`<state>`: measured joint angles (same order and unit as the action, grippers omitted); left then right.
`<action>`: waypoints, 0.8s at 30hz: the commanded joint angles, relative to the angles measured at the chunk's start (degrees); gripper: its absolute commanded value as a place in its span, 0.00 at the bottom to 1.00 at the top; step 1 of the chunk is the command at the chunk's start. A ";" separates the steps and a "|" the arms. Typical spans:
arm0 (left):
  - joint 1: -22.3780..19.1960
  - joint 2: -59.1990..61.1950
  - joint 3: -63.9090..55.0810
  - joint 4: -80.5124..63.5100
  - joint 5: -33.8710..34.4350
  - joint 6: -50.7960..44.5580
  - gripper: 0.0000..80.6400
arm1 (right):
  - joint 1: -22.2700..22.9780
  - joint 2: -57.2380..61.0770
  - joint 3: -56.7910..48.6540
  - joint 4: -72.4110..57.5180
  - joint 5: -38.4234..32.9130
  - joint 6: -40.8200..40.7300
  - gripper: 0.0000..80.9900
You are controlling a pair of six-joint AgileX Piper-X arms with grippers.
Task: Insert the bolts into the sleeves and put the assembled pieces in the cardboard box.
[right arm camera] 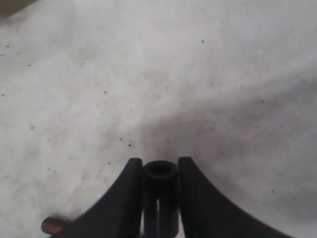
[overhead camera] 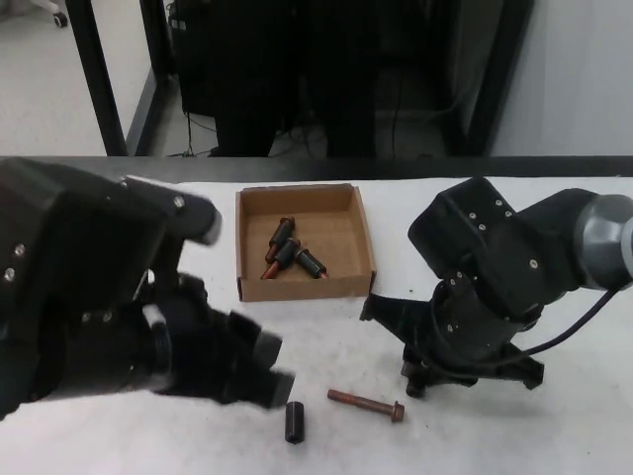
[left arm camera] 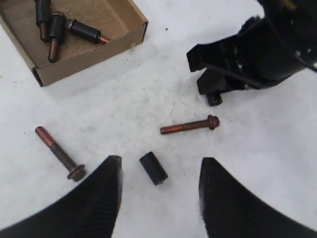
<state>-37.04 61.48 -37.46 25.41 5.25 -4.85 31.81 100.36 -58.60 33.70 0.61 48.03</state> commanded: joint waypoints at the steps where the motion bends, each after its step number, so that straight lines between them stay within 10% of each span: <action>1: -0.17 -0.25 -0.89 1.76 0.29 5.18 0.49 | 0.73 -2.98 -0.30 -0.16 1.72 -3.13 0.00; 24: -0.17 24.06 -19.19 2.82 -7.26 36.90 0.48 | 4.69 -31.25 13.45 -4.96 0.98 -12.46 0.00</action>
<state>-37.04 85.21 -55.35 28.40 -1.57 30.84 36.41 73.12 -46.97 29.88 1.78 36.32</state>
